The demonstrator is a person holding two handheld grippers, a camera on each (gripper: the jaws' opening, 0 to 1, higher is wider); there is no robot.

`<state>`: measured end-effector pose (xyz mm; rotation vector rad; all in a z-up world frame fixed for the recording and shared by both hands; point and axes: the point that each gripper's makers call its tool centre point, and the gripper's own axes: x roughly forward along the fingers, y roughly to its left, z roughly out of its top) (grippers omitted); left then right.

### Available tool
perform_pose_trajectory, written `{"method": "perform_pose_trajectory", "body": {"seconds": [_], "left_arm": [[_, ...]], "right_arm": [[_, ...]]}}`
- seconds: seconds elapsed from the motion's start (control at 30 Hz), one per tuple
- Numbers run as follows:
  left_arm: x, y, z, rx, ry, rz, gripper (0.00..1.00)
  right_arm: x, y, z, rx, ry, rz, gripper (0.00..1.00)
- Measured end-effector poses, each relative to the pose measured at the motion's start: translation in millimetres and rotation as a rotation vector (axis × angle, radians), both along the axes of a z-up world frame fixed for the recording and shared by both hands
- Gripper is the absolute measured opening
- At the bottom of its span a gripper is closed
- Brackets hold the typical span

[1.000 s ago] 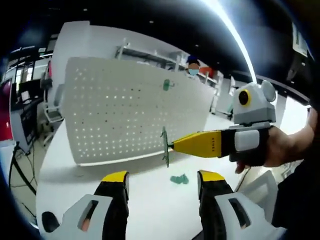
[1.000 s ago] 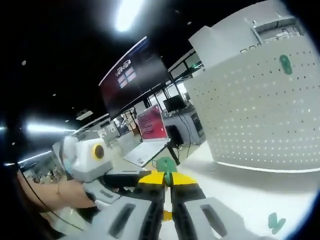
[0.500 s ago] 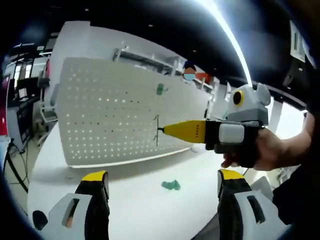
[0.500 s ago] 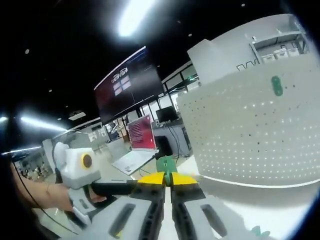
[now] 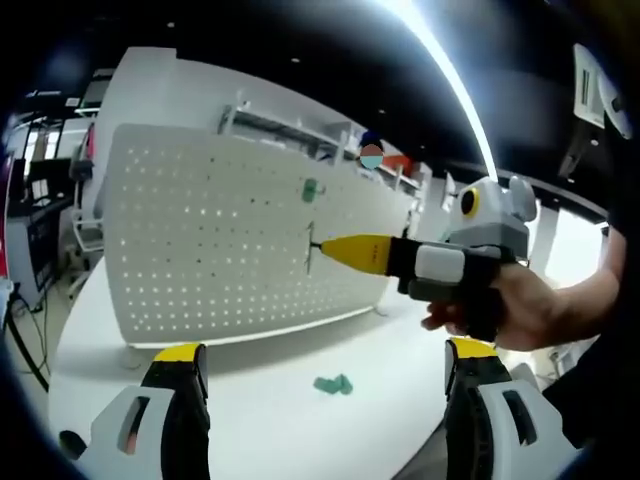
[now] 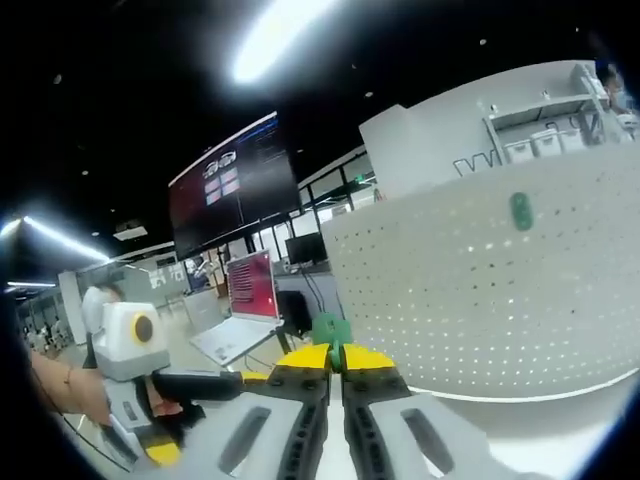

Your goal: Insert the hook assembly into the mounting plate slot until the hook locks in place.

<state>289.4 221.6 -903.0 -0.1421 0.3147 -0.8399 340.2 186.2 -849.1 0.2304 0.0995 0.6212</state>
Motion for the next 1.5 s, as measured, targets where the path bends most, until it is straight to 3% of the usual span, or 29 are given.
{"method": "perform_pose_trajectory", "body": {"seconds": [0.13,0.77,1.33,1.5], "left_arm": [[1.8,0,1.3,0.006,-0.005,-0.002,1.0],[11.2,-3,-3.7,0.023,-0.005,-0.005,1.0],[17.4,8,-7.4,0.023,0.006,0.043,1.0],[18.9,9,-3.4,0.005,-0.004,0.054,1.0]], "right_arm": [[12,-12,9.3,-0.026,-0.053,-0.062,0.0],[63,-68,30.8,-0.066,-0.152,-0.252,0.0],[94,-134,54.9,-0.039,-0.213,-0.401,0.0],[103,-146,53.6,-0.049,-0.215,-0.426,0.0]]}}
